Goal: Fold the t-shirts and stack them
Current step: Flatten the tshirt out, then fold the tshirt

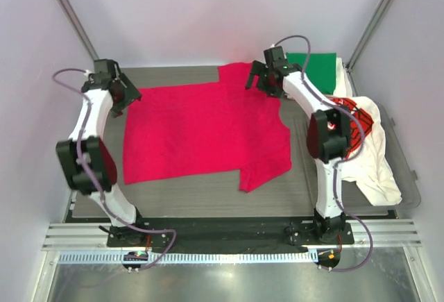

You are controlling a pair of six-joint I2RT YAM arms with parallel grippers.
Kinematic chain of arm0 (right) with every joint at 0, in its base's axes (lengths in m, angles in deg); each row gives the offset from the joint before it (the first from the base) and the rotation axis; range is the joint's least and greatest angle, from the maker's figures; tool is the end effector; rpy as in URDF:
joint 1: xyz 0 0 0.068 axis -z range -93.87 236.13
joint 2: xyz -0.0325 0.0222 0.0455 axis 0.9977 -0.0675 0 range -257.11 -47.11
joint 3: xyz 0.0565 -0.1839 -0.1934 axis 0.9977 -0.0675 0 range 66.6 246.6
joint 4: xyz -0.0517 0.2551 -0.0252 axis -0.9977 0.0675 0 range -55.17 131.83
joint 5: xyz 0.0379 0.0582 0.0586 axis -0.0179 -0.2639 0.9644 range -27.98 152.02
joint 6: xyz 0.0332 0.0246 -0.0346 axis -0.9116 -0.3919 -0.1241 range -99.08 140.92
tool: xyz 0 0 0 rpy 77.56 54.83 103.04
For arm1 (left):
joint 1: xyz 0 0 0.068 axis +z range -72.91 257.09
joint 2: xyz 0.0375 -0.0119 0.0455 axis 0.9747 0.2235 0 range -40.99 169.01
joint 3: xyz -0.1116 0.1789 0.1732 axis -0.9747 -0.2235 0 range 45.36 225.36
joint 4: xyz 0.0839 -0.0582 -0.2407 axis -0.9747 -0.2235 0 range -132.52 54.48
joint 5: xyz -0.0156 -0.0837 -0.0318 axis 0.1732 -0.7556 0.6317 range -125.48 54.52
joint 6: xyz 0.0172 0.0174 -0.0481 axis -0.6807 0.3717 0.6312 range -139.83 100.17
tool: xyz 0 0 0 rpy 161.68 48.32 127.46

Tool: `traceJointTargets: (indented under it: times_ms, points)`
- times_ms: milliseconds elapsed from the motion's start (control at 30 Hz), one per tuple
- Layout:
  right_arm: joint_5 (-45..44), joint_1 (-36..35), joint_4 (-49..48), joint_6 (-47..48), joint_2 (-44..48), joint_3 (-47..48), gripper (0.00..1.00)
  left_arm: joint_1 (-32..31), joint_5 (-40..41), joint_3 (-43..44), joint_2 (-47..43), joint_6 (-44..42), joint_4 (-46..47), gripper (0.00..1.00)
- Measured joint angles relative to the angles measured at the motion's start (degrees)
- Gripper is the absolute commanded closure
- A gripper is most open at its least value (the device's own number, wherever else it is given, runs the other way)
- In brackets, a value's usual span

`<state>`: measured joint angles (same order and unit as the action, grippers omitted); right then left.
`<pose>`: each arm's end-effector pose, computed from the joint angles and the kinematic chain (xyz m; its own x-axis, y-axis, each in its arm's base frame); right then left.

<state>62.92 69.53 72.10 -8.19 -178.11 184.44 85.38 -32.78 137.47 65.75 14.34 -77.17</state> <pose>0.4936 0.1478 0.2309 -0.7891 0.2723 -0.5506 0.1014 0.9418 0.3204 0.4045 0.0606 0.2714 -0.5855 -0.6523 -0.4814 -0.6029 0.7473 -0.2794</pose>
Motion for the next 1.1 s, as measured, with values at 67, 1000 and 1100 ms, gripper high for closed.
traceJointTargets:
  times_ms: [67, 1000, 1100]
  points:
    - [-1.07, -0.55, -1.38, -0.79, 9.9, -9.18, 0.0, 0.39, 0.48, -5.79, -10.08, 0.72, 0.24, 0.23]
    - [-7.65, -2.95, -4.31, -19.15, 72.11, -79.73, 0.0, 6.23, 9.66, -58.84, -36.7, 20.68, 7.17, 0.63]
    - [-7.91, -2.73, -4.37, -18.99, 71.71, -80.02, 0.0, 5.66, 10.29, -58.55, -35.6, 20.94, 9.2, 0.71]
